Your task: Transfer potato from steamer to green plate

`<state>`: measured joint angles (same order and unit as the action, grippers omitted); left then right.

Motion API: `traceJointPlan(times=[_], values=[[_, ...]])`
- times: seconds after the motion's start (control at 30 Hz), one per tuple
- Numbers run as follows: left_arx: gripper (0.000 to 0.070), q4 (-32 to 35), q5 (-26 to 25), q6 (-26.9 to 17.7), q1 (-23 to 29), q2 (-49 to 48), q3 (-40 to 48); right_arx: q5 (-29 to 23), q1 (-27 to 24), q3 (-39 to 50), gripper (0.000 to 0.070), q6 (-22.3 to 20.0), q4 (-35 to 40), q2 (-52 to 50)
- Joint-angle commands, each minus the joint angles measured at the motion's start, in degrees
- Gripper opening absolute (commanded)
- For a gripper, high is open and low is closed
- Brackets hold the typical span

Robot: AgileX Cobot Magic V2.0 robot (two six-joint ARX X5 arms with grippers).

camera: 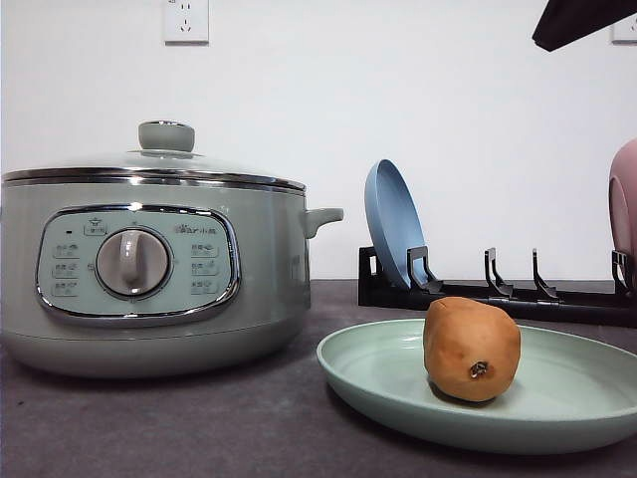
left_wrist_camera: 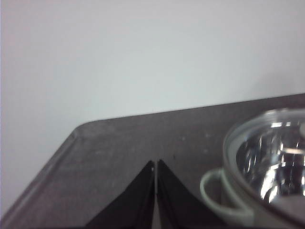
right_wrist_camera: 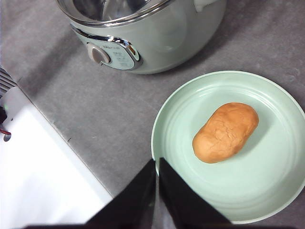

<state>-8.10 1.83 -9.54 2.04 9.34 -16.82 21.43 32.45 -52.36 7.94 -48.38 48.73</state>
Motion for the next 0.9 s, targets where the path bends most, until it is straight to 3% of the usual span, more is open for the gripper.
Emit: traceJointPlan(times=[0.0,0.5,0.87], values=[[0.0000,0.4,0.3,0.3,0.2,-1.2,2.1,0.1,0.3,-1.0,0.0000,0.2,0.5,0.2],[0.0000,0.3,0.4,1.2,0.2,-9.2,14.1,0.1,0.3,-1.0,0.0000,0.2,0.6,0.2],[0.0000,-2.7,0.4,1.6,0.2,-9.2,16.2,0.1,0.3,-1.0,0.0000,0.2,0.8,0.2]])
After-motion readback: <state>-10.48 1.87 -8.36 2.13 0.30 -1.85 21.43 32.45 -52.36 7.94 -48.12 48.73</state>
